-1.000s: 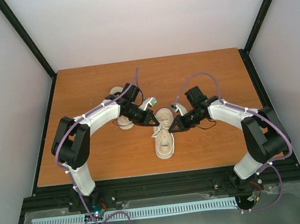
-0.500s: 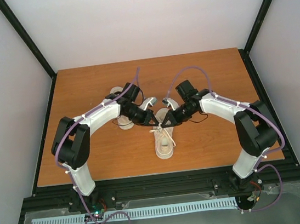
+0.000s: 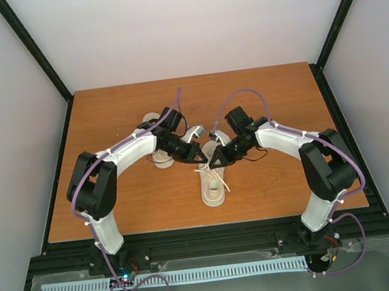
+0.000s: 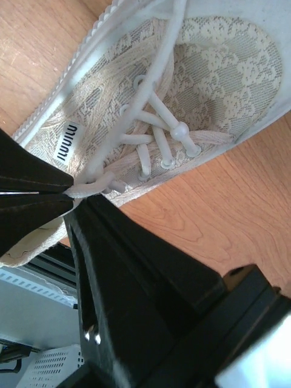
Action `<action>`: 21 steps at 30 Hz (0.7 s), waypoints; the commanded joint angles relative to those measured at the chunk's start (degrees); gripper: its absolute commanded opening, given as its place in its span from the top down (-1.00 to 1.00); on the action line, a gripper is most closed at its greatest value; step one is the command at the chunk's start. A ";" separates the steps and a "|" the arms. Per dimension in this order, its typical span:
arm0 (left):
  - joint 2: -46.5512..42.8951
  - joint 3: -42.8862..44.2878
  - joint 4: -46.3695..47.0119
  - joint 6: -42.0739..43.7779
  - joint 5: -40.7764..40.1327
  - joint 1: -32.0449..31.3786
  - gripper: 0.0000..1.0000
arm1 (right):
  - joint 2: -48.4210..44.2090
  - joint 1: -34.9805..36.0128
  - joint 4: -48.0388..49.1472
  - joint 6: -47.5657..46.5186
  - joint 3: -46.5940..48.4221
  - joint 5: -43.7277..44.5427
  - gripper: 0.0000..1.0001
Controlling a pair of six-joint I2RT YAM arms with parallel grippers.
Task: Tie the shoes
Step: Tie the shoelace on the shoe.
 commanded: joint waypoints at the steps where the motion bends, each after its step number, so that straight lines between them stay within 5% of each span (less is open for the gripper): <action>1: -1.71 -0.19 2.10 -1.10 1.71 -0.87 0.98 | 1.70 0.58 1.51 0.68 0.45 1.05 0.94; 16: -2.89 -2.12 2.89 -1.40 2.35 -2.11 0.97 | 2.06 0.74 3.69 2.68 -0.04 2.76 0.94; 21: -3.39 -3.35 4.23 -2.31 2.97 -2.08 0.67 | 1.76 0.70 3.66 2.86 -0.39 3.25 0.94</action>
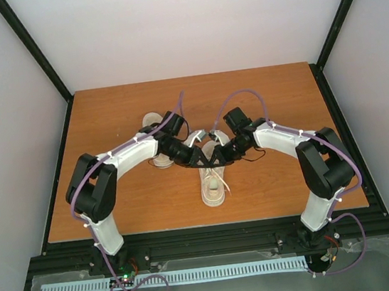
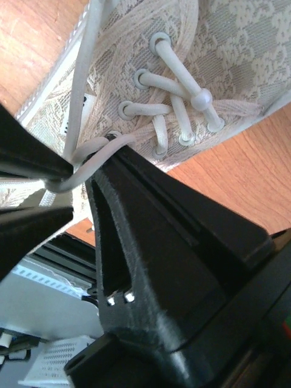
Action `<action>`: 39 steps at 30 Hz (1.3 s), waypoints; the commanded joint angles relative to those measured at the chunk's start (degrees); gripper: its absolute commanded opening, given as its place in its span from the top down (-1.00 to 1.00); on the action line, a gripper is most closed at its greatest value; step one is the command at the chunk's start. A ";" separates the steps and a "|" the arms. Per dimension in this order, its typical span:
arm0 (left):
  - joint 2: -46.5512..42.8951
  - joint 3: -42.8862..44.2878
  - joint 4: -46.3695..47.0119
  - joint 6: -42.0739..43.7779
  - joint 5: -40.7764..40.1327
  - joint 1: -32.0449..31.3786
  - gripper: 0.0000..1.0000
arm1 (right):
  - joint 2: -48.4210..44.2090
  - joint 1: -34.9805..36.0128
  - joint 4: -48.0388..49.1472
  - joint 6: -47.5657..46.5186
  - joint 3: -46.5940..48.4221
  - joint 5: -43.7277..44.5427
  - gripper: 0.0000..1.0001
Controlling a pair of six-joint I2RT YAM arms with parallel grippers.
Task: Tie the shoes
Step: Tie the shoelace on the shoe.
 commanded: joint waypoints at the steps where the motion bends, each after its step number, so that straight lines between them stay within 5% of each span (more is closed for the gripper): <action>1: -2.48 -0.69 2.14 -1.21 1.18 -0.43 0.61 | -0.18 0.40 1.16 0.30 -0.46 1.34 0.95; 12: -5.43 -1.26 3.21 -4.86 -5.33 3.51 0.11 | -0.60 0.36 1.09 0.38 -0.95 1.66 0.94; 18: -1.66 1.20 0.28 -7.51 -8.61 4.57 0.21 | -0.54 0.44 1.04 0.39 -0.87 1.55 0.94; 27: 4.31 4.29 -4.13 -4.21 -3.30 4.53 0.43 | -0.34 0.44 1.01 0.22 -0.92 1.35 0.94; 39: 5.58 3.34 -1.47 -3.22 3.32 4.53 0.42 | 0.12 0.39 0.80 0.24 -0.72 1.26 0.94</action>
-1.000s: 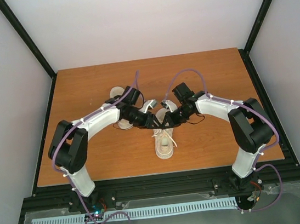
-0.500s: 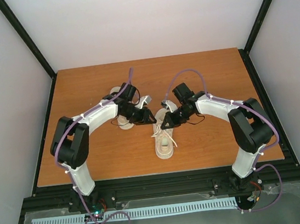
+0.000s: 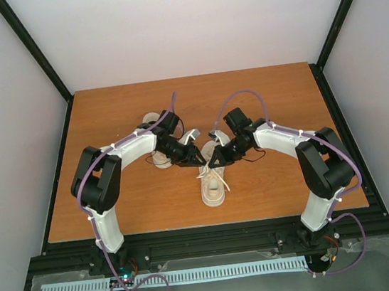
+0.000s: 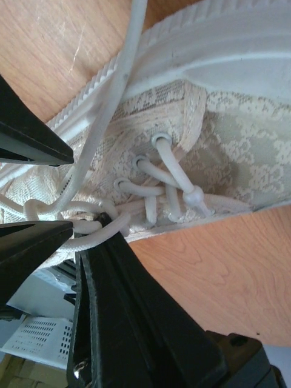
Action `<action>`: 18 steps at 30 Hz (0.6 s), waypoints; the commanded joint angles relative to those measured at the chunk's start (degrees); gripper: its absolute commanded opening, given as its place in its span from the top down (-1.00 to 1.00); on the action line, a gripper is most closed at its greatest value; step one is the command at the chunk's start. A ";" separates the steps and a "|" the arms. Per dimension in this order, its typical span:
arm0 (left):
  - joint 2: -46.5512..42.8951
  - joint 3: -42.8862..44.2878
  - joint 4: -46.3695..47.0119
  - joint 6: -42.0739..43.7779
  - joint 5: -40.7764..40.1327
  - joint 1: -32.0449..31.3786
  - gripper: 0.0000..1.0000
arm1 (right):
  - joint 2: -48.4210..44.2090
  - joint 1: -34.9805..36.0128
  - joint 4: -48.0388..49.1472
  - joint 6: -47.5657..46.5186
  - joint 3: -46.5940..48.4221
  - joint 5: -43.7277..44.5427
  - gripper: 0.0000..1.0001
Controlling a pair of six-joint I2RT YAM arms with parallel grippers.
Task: Tie the shoes
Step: Tie the shoelace on the shoe.
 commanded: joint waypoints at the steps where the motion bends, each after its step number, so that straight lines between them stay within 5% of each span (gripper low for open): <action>1: 1.04 1.30 1.06 1.61 3.83 0.25 0.42 | 0.08 0.39 0.30 0.08 -0.30 0.32 0.94; 18: 3.34 1.91 1.96 3.21 7.36 0.25 0.41 | 0.50 0.38 -0.03 -0.19 -0.14 -0.53 0.94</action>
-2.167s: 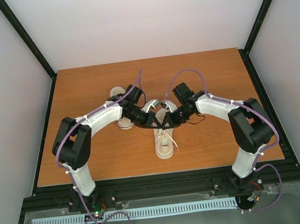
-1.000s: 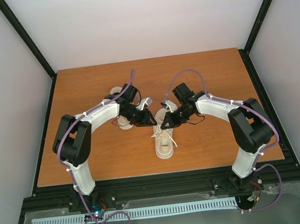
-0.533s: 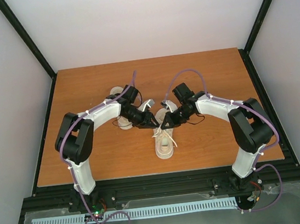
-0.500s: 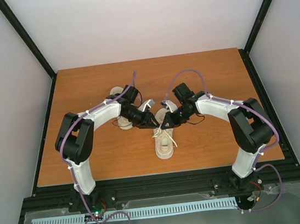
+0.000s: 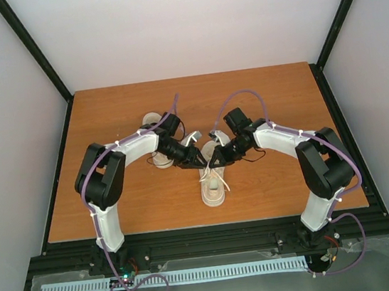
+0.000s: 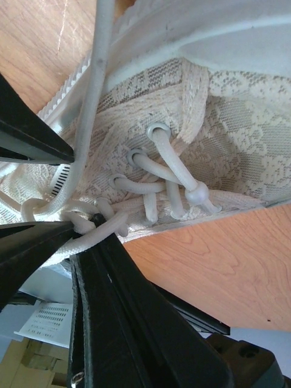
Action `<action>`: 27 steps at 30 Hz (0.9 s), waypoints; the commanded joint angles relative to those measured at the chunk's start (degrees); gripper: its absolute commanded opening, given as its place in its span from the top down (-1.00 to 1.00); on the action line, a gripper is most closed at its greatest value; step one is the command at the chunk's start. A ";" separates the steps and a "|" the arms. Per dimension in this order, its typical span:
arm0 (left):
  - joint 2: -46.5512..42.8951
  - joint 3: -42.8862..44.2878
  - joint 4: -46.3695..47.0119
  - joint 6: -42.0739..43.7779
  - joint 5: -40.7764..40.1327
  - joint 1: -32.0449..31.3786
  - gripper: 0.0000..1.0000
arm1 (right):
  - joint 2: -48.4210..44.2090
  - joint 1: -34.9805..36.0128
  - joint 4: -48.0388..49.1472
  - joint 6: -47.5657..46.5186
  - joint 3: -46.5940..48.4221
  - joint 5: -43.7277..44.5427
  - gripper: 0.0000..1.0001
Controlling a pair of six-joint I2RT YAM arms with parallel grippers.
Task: Tie the shoes
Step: Tie the shoelace on the shoe.
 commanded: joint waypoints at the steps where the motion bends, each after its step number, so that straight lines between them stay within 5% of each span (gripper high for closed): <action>1: 0.61 1.84 1.25 2.04 3.07 0.25 0.40 | 0.56 0.37 0.07 -0.18 -0.13 -0.58 0.94; 13: 1.70 2.30 1.33 4.52 5.68 0.25 0.31 | 0.85 0.38 -0.01 -0.35 0.00 -1.56 0.94; 27: 3.18 3.85 1.68 5.70 8.23 0.25 0.77 | 1.09 0.38 -0.22 -0.97 0.04 -2.97 0.94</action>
